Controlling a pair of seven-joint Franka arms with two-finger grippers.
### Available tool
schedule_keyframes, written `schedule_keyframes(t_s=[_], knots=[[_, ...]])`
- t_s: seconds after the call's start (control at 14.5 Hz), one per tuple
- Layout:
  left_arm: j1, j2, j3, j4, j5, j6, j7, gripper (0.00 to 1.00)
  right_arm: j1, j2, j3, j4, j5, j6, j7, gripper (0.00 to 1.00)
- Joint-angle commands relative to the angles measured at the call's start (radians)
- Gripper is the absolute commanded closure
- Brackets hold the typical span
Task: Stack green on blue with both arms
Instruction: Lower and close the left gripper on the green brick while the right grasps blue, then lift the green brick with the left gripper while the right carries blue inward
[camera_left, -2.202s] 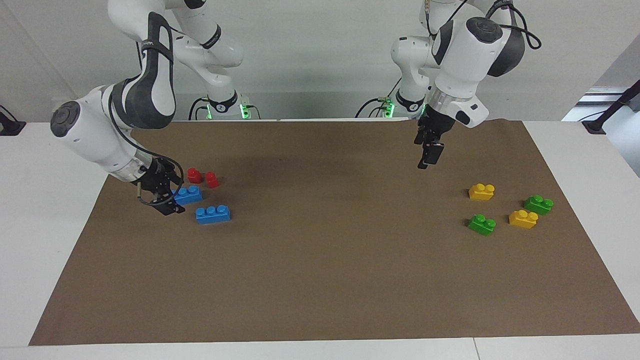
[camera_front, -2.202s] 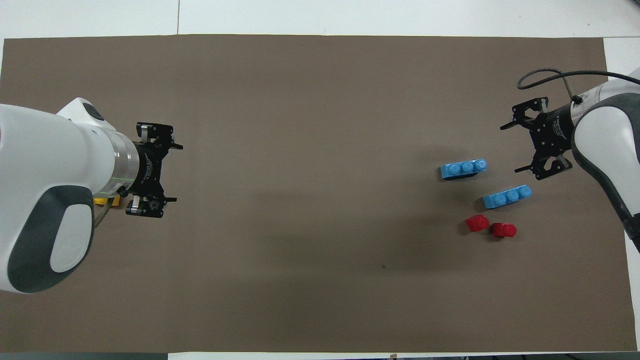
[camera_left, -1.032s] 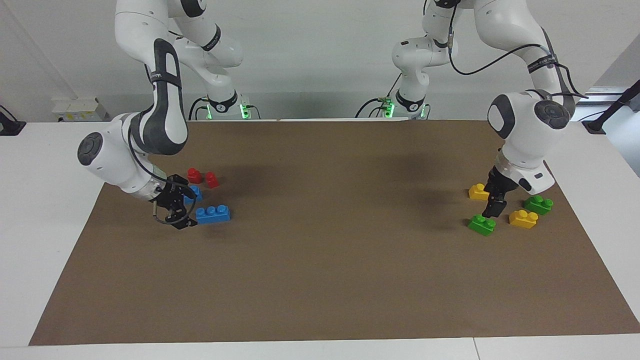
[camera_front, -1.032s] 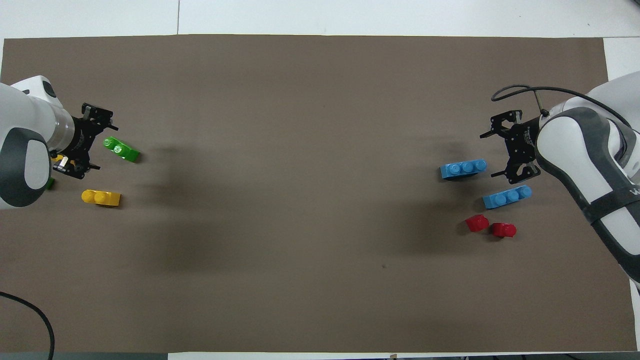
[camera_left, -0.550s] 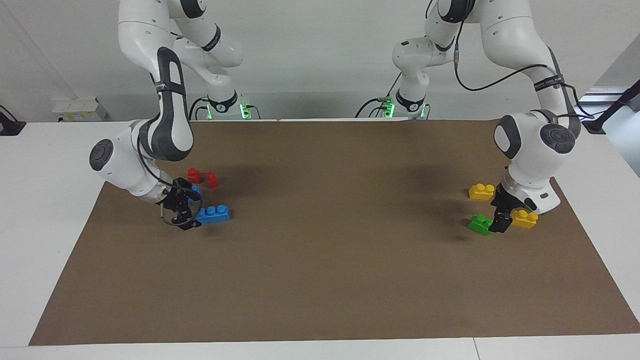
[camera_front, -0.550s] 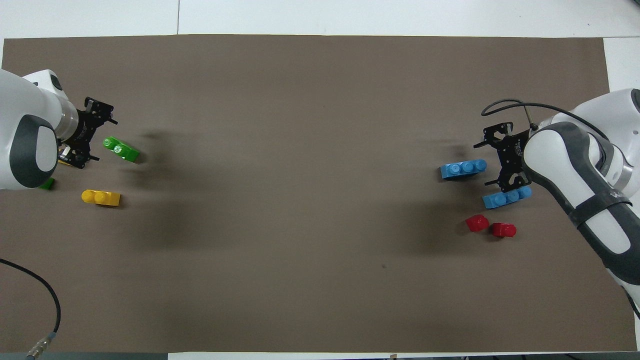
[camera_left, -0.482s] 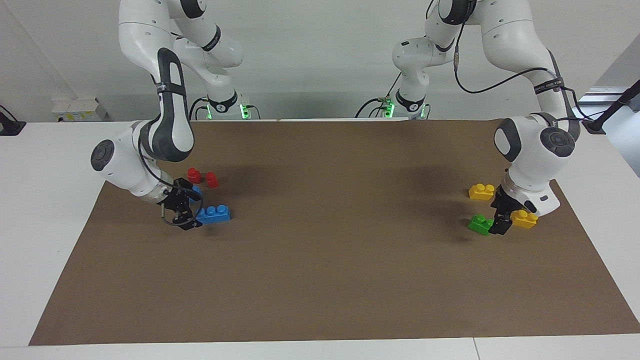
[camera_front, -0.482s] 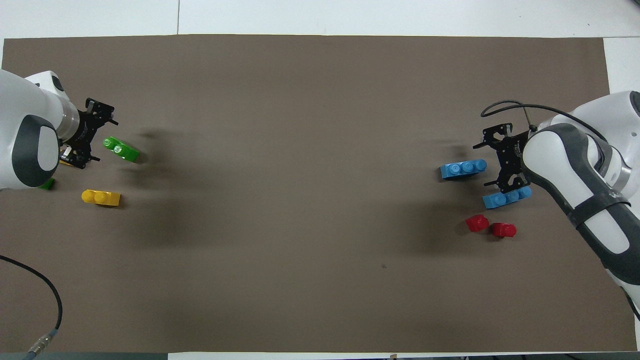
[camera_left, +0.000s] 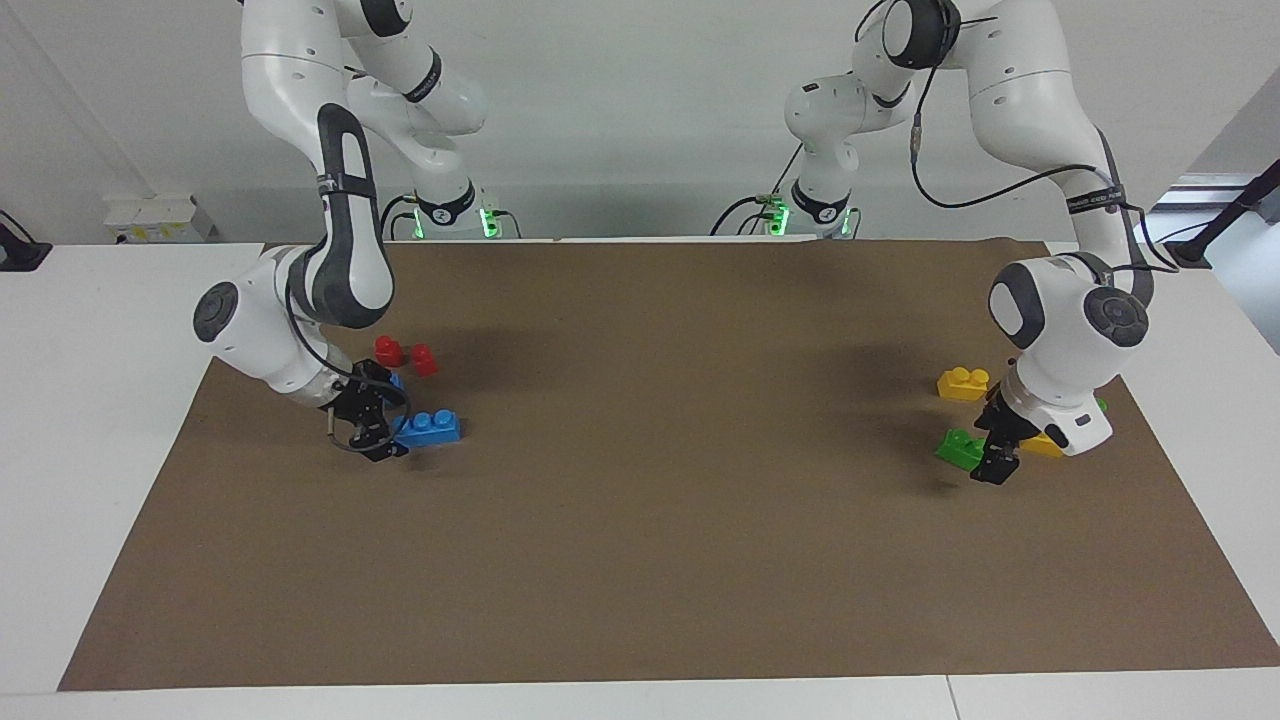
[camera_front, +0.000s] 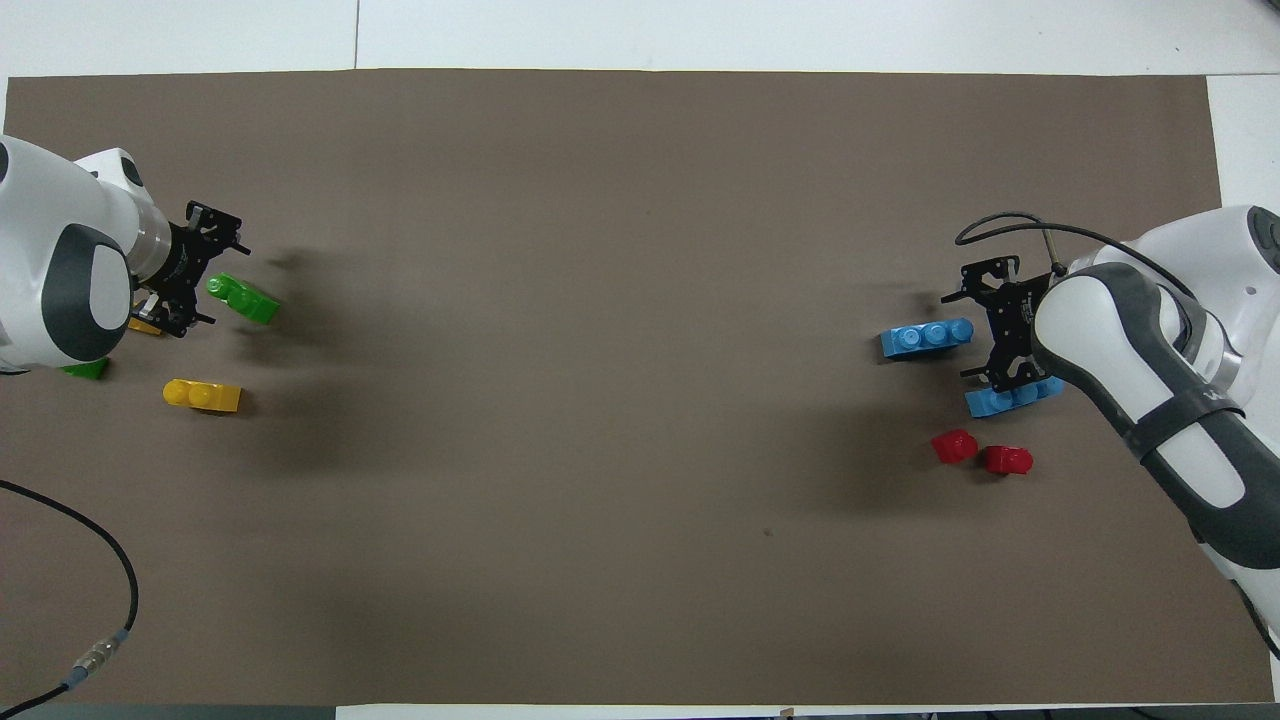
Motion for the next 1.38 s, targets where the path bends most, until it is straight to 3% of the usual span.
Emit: schedule_keyframes(t_s=[0.0,0.07,0.14,0.21,0.41,0.55,0.69,0.83,0.89,1.03,1.1,1.31], knots=[[0.029,0.014,-0.015,0.021,-0.036,-0.030,0.060,0.00,-0.001,-0.014,0.003,-0.042,0.031,0.056,-0.035,0.04],[0.032,0.014,-0.015,0.021,-0.038,-0.032,0.077,0.00,-0.001,-0.014,0.003,-0.042,0.031,0.054,-0.035,0.05],[0.037,0.017,-0.015,0.023,-0.039,-0.038,0.093,0.00,-0.001,-0.012,0.003,-0.042,0.031,0.056,-0.048,0.15],[0.037,0.018,-0.015,0.021,-0.041,-0.038,0.099,0.00,-0.004,-0.012,0.003,-0.039,0.033,0.042,-0.083,0.55],[0.036,0.017,-0.015,0.014,-0.044,-0.038,0.106,0.00,-0.007,-0.012,0.004,-0.032,0.037,0.037,-0.095,0.75],[0.037,0.017,-0.017,0.012,-0.047,-0.038,0.107,0.00,-0.016,-0.011,0.004,-0.009,0.042,-0.001,-0.120,1.00],[0.034,0.017,-0.017,0.011,-0.054,-0.038,0.108,0.06,-0.005,-0.008,0.004,0.025,0.045,-0.038,-0.165,1.00],[0.034,0.015,-0.017,0.007,-0.054,-0.038,0.125,0.25,0.027,-0.008,0.009,0.098,0.092,-0.076,-0.109,1.00],[0.036,0.015,-0.017,0.003,-0.054,-0.037,0.137,0.39,0.065,-0.005,0.007,0.154,0.095,-0.125,-0.048,1.00],[0.037,0.014,-0.017,0.003,-0.054,-0.036,0.139,0.93,0.125,-0.008,0.009,0.202,0.095,-0.139,0.074,1.00],[0.037,0.014,-0.017,0.003,-0.054,-0.036,0.145,1.00,0.160,-0.018,0.009,0.200,0.097,-0.136,0.109,1.00],[0.037,0.014,-0.017,0.004,-0.056,-0.038,0.174,1.00,0.267,-0.054,0.009,0.193,0.102,-0.148,0.148,1.00]])
